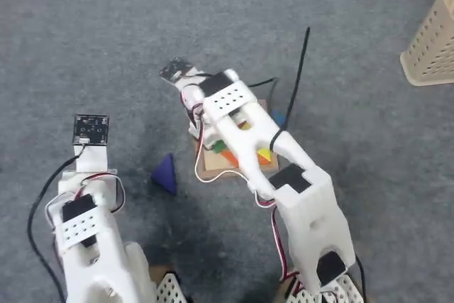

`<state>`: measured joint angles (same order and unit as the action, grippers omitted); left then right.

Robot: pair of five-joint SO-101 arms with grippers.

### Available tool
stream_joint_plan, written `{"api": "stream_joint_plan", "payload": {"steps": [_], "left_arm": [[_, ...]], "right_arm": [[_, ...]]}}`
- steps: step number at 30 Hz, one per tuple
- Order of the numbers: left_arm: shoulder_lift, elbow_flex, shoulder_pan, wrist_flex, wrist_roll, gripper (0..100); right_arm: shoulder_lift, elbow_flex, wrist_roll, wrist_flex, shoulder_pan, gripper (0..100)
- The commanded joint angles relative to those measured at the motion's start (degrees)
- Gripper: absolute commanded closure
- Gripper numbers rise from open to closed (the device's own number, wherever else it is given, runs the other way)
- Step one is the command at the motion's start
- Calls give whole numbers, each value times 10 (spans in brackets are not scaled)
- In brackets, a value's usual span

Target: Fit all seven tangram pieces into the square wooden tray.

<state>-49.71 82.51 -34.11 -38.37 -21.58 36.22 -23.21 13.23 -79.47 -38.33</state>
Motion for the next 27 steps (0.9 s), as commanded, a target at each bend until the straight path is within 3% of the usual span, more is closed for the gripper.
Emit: {"api": "stream_joint_plan", "payload": {"steps": [1, 16, 21, 27], "left_arm": [[-17, -2, -1, 10, -4, 987], [-17, -2, -1, 10, -4, 987], [-17, -2, -1, 10, -4, 987], [-17, -2, 0, 10, -4, 987]], "right_arm": [[-12, -33, 5, -18, -2, 877], [-12, -36, -14, 11, -1, 856], [-15, -36, -16, 9, -3, 790], [-16, -36, -14, 8, -2, 786]]}}
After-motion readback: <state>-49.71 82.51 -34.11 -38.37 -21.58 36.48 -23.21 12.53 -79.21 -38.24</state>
